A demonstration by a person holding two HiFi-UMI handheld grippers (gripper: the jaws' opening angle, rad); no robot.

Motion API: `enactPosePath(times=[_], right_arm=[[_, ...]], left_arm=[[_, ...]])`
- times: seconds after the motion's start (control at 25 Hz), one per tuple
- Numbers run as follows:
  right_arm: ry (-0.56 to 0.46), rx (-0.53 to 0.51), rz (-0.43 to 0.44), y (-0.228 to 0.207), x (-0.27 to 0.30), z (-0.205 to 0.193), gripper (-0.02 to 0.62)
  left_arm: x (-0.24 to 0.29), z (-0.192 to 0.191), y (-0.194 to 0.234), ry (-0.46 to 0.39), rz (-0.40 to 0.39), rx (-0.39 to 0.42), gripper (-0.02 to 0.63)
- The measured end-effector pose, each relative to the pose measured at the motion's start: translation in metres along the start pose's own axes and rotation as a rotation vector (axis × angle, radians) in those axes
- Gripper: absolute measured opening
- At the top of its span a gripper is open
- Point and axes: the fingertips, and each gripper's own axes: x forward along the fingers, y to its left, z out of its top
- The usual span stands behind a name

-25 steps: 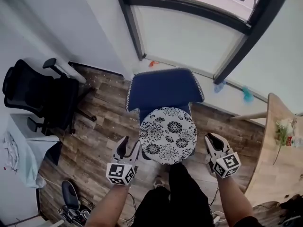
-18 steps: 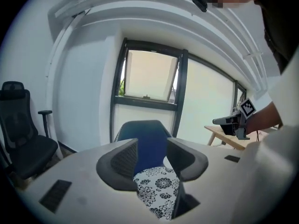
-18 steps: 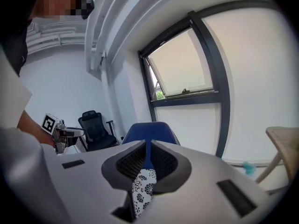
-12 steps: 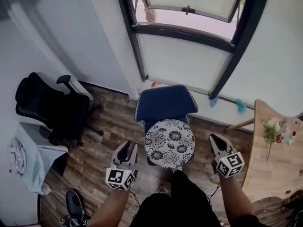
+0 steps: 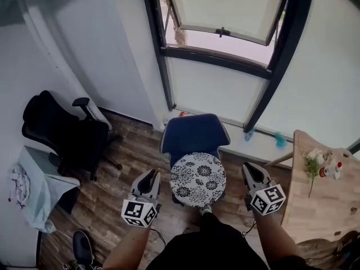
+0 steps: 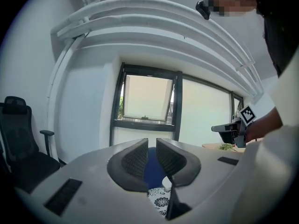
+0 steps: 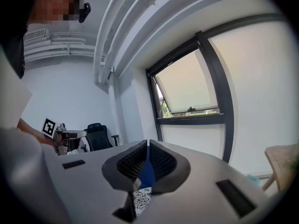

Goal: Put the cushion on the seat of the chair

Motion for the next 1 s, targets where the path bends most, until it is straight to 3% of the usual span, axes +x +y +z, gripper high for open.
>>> enactPosePath(times=[0.36,1.0], right_arm=[[-0.029,-0.056,0.007,0.005,0.006,0.033,0.025],[-0.030,-0.048,-0.002,0.005,-0.001,0.028,0.025]], left_arm=[[-0.004,0.017,0.010,-0.002,0.036,0.029,0.005],[0.009,0.026,-0.001,-0.014,0.015,0.045,0.005]])
